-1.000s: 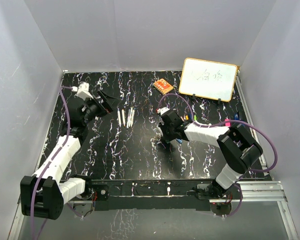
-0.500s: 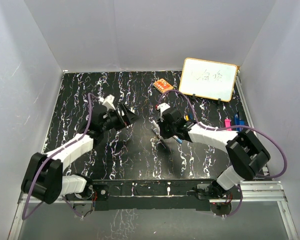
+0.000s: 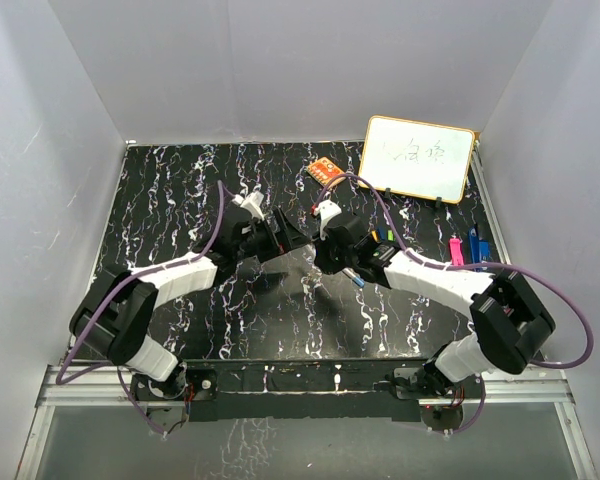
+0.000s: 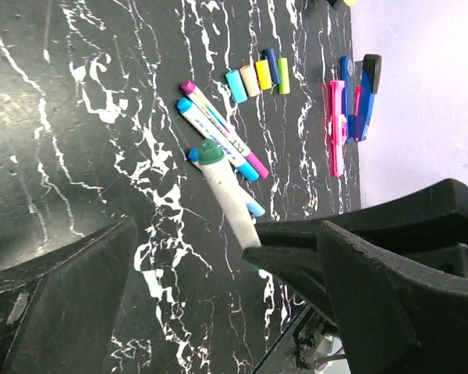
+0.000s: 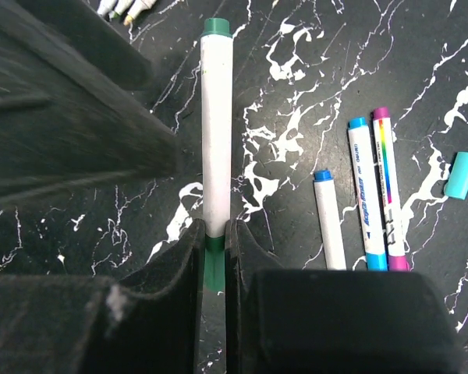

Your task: Open the pen caps

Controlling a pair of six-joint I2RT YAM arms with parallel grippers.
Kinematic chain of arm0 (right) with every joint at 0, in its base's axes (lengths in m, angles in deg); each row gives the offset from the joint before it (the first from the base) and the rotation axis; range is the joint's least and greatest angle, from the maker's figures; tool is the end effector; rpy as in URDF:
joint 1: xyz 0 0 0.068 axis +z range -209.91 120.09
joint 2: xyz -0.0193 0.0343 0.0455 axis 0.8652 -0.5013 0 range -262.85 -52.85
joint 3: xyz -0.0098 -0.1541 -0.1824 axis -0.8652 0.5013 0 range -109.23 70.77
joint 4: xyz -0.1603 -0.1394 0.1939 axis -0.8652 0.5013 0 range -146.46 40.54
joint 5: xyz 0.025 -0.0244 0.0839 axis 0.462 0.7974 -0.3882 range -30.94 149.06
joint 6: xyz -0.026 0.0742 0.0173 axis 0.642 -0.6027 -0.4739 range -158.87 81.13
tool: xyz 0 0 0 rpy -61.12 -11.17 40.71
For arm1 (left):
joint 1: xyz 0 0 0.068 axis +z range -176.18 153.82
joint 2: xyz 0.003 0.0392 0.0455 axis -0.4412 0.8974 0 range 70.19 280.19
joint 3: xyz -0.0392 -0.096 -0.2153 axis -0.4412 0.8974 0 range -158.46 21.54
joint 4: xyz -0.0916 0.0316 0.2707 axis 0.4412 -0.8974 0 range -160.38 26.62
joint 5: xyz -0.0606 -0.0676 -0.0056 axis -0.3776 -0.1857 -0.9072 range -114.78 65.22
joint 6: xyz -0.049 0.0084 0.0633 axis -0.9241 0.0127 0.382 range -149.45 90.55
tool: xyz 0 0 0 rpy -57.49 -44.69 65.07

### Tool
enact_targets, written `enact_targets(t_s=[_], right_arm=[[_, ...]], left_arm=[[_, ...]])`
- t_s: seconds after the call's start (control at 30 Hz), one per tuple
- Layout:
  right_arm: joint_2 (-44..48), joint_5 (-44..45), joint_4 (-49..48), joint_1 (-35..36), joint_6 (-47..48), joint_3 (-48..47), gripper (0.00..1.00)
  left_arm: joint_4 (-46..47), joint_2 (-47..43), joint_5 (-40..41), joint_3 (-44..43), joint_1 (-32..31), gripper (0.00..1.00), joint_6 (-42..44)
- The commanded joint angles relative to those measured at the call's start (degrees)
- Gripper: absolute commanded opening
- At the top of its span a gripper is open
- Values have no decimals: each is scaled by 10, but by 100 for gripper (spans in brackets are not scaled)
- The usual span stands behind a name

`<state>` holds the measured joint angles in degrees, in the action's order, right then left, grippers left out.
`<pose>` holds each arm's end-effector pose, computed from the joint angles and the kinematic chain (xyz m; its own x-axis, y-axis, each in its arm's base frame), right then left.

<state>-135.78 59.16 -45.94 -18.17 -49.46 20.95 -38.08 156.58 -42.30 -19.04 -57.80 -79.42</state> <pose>0.2665 0.2377 0.1428 -0.6283 -0.3142 -0.7117 -0.5588 0.8187 0.1319 0.3041 -0.2120 0.1391 -0.7586 -0.3905 -0.5216 0.2476 0.5677 -0.7851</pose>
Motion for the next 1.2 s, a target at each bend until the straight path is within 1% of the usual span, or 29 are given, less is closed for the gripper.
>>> enact_targets(t_s=[0.0, 0.17, 0.33, 0.63, 0.87, 1.03, 1.1, 1.13, 1.17], right_arm=[[29, -3, -35, 7, 4, -24, 0], [42, -6, -44, 8, 5, -22, 0], [53, -6, -51, 9, 5, -20, 0], [52, -9, -56, 10, 3, -20, 0], [54, -8, -62, 10, 2, -19, 0], [58, -11, -67, 9, 0, -20, 0], [60, -11, -69, 9, -1, -20, 0], [61, -11, -69, 9, -1, -20, 0], [61, -11, -69, 9, -1, -21, 0]], left_arm=[[32, 19, 13, -33, -23, 97, -9], [49, 40, 11, -42, -37, 93, -19], [66, 45, 8, -42, -43, 83, -26], [99, 49, 4, -30, -44, 49, -41], [111, 53, -3, -27, -45, 27, -45], [115, 55, -6, -25, -45, 15, -46], [116, 55, -7, -25, -45, 3, -46], [116, 55, -6, -24, -44, 0, -47], [115, 55, -6, -25, -45, 0, -47]])
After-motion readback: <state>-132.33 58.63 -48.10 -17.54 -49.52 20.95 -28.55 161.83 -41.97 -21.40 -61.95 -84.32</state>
